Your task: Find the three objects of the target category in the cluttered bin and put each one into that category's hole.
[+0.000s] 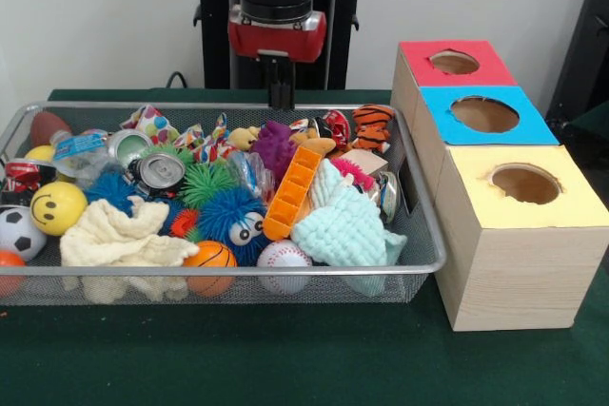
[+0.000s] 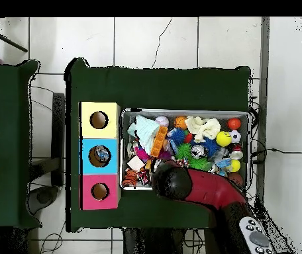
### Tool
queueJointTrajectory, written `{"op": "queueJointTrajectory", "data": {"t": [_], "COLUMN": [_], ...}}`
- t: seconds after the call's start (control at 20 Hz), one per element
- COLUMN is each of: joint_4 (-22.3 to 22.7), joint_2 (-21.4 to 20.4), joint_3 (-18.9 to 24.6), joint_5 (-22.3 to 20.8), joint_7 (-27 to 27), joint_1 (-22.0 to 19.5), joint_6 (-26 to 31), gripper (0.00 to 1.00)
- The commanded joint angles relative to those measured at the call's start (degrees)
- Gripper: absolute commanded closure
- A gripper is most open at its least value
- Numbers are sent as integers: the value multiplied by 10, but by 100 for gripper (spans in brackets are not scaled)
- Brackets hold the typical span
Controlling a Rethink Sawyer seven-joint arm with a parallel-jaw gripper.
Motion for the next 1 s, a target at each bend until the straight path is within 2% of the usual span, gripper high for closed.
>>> {"op": "queueJointTrajectory", "data": {"t": [0.05,0.4,0.6,1.0], "joint_4": [-36,-16,-15,-7], "joint_2": [40,68,97,108], "joint_3": [54,54,57,48], "joint_5": [-40,-60,-67,-70], "joint_7": [-31,1,15,43], "joint_1": [-33,-49,-60,-50], "joint_6": [14,-45,-77,-109], "gripper": [100,100,100,100]}}
